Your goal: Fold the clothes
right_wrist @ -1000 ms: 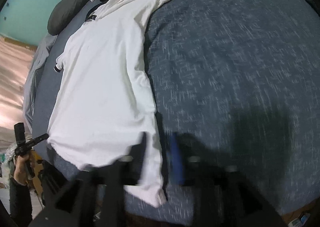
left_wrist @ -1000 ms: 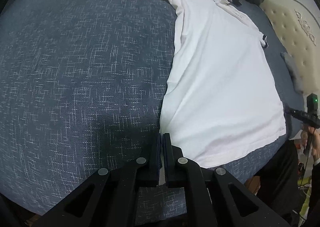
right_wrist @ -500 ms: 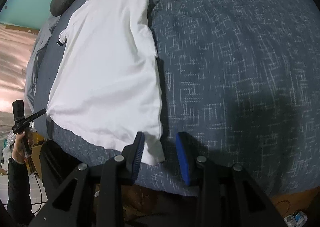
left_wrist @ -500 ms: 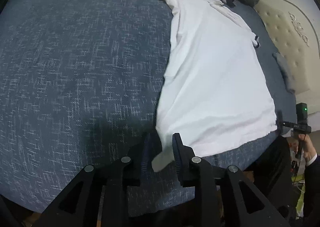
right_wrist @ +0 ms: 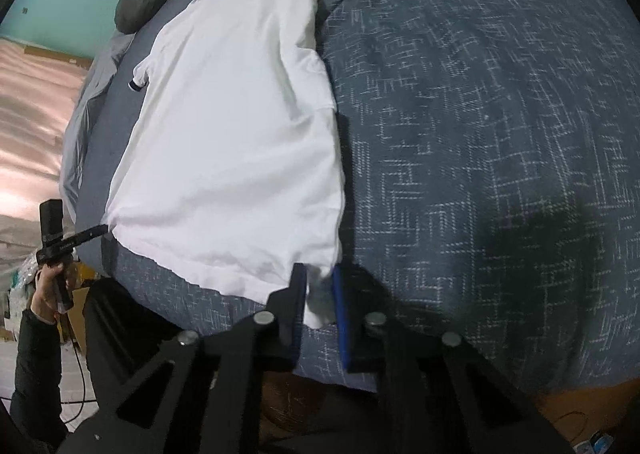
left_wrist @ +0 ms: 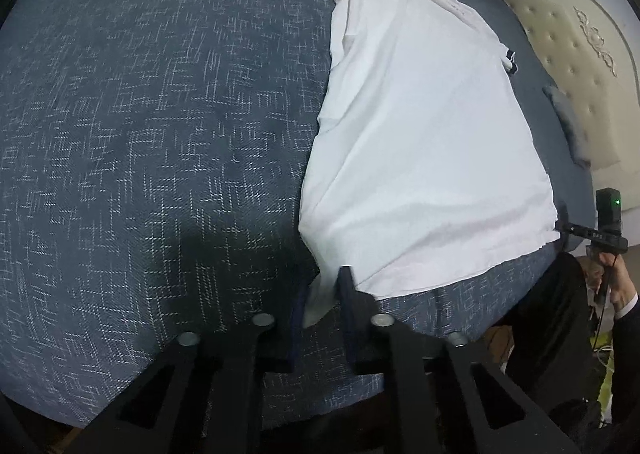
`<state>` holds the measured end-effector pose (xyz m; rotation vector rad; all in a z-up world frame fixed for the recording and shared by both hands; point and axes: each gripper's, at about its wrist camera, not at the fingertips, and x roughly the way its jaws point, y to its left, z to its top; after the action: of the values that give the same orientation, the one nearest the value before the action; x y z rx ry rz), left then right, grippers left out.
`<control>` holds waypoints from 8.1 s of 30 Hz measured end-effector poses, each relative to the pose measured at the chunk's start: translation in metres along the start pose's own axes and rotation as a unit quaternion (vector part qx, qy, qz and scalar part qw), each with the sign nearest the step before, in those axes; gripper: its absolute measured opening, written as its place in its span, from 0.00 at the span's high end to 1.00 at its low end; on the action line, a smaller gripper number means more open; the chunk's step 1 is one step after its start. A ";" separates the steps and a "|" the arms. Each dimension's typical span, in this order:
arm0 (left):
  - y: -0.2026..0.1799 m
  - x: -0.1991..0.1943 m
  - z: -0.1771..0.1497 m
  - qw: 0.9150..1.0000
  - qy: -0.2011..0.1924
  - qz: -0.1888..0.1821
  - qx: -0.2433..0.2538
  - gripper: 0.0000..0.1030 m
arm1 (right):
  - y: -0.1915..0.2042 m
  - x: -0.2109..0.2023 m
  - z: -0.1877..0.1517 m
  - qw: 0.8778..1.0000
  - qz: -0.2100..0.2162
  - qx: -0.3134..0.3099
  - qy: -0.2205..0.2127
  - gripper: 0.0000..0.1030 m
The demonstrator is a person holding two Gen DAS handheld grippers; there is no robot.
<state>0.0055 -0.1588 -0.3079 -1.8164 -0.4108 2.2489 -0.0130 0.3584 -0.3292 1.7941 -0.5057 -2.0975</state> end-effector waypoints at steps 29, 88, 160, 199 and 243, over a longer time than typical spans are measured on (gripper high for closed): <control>-0.048 -0.009 -0.033 0.999 0.014 0.031 0.026 0.97 | -0.013 -0.058 -0.013 0.998 -0.036 -0.016 -0.043 0.96; 0.010 -0.006 0.134 0.985 -0.110 -0.026 -0.128 0.66 | -0.024 -0.059 0.124 0.991 0.012 0.047 -0.125 0.77; 0.059 0.068 0.302 0.969 -0.167 -0.060 -0.171 0.99 | -0.084 0.015 0.336 0.955 -0.036 0.130 -0.263 0.96; 0.036 0.043 0.217 0.994 -0.057 -0.038 -0.088 0.78 | -0.071 0.019 0.228 0.981 0.063 0.111 -0.146 0.72; 0.034 0.048 0.166 0.997 -0.016 -0.034 -0.066 0.80 | -0.047 0.021 0.156 0.990 0.060 0.087 -0.098 0.97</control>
<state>-0.1672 -0.1870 -0.3314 -1.8003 -0.6302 2.2564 -0.1714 0.3980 -0.3477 1.6083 -0.8522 -2.2141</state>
